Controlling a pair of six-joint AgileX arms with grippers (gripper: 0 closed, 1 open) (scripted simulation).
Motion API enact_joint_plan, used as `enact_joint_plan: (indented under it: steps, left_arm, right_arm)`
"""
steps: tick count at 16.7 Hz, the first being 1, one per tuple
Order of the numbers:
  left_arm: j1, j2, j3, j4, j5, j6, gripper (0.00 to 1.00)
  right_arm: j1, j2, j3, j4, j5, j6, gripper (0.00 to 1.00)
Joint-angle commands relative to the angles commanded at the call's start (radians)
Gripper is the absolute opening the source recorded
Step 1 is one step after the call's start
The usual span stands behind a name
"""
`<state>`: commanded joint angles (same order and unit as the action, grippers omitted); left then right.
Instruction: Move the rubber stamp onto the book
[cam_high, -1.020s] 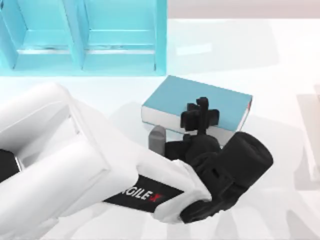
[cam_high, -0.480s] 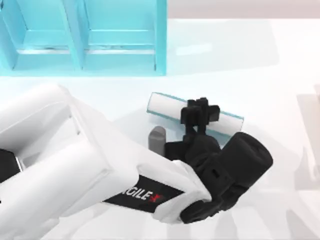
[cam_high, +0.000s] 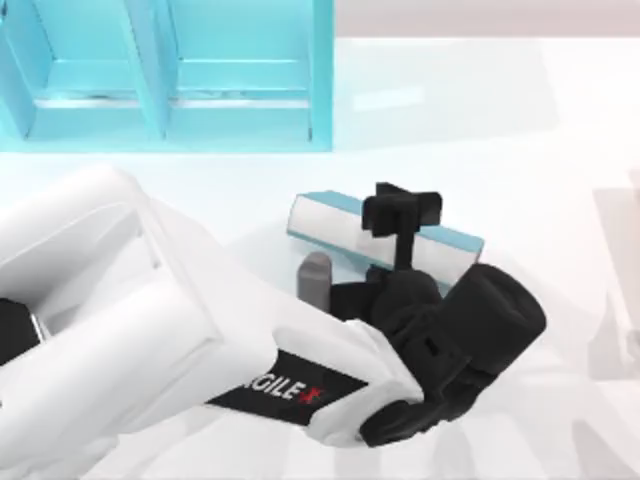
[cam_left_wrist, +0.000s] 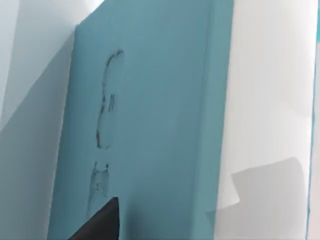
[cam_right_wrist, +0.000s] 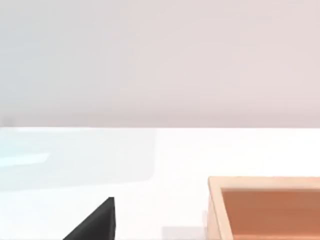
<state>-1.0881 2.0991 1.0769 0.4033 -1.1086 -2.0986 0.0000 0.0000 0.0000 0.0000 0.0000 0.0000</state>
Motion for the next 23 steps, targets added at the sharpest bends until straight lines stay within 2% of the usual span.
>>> enact_joint_plan:
  steps: [5, 8, 12, 19, 23]
  left_arm:
    - [-0.007, 0.001, 0.001, -0.013, -0.003, -0.013, 1.0]
    - [-0.047, 0.0, 0.016, -0.107, -0.024, -0.111, 1.0]
    - [-0.137, -0.004, 0.044, -0.364, -0.071, -0.357, 1.0]
    - [-0.311, -0.032, 0.083, -0.946, -0.155, -0.856, 1.0]
    - [-0.376, -0.053, 0.095, -1.139, -0.186, -1.036, 1.0]
  right_arm:
    - [0.0, 0.0, 0.0, 0.0, 0.0, 0.0, 1.0]
    - [0.0, 0.0, 0.0, 0.0, 0.0, 0.0, 1.0]
    - [0.0, 0.0, 0.0, 0.0, 0.0, 0.0, 1.0]
    - [0.0, 0.0, 0.0, 0.0, 0.0, 0.0, 1.0]
    - [0.0, 0.0, 0.0, 0.0, 0.0, 0.0, 1.0]
